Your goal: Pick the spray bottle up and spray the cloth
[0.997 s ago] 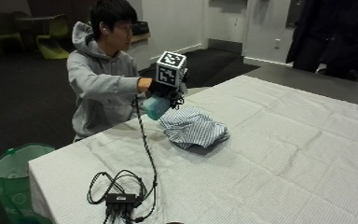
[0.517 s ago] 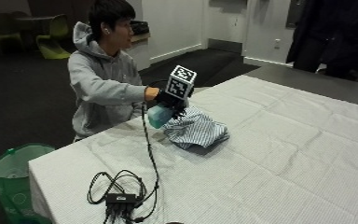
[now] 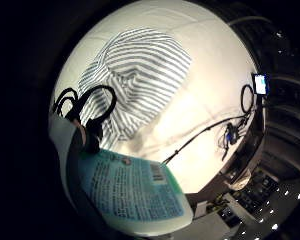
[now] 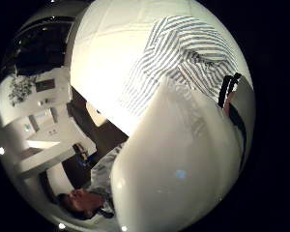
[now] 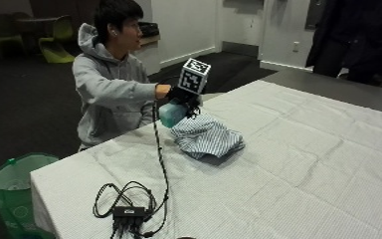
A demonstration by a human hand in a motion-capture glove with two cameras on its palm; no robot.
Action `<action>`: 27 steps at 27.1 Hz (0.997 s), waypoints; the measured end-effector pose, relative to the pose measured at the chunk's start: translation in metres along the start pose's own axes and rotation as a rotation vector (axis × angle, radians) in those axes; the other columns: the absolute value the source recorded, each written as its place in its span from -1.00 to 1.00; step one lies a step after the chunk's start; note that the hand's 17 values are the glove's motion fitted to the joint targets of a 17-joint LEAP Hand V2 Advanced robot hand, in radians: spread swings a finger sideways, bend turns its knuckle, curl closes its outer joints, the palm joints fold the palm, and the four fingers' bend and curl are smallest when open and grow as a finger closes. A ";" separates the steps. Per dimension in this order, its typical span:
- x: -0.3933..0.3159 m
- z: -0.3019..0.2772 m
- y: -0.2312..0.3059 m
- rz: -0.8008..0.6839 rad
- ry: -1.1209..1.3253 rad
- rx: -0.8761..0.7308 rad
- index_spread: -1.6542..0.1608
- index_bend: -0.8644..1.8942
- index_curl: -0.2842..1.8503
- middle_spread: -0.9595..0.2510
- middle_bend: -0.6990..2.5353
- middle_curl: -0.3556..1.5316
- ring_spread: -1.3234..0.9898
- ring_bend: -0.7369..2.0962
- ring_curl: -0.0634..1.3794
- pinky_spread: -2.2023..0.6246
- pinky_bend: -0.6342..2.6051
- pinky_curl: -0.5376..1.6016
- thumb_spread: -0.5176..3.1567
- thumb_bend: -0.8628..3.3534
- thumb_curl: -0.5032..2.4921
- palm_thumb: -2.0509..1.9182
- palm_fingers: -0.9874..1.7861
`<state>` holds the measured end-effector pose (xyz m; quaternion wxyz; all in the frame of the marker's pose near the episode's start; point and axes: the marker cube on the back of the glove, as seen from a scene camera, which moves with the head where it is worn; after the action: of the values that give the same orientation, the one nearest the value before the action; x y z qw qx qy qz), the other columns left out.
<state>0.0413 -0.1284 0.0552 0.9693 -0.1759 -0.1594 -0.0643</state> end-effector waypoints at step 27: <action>-0.103 -0.040 -0.012 -0.320 -0.507 0.551 0.59 -0.01 -0.20 0.39 -0.20 -0.11 -0.03 -0.12 -0.31 0.38 -0.37 -0.14 -0.60 -0.61 -0.17 0.50 0.71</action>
<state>-0.0461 -0.1465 -0.0103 0.8879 0.1074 -0.4298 -0.1238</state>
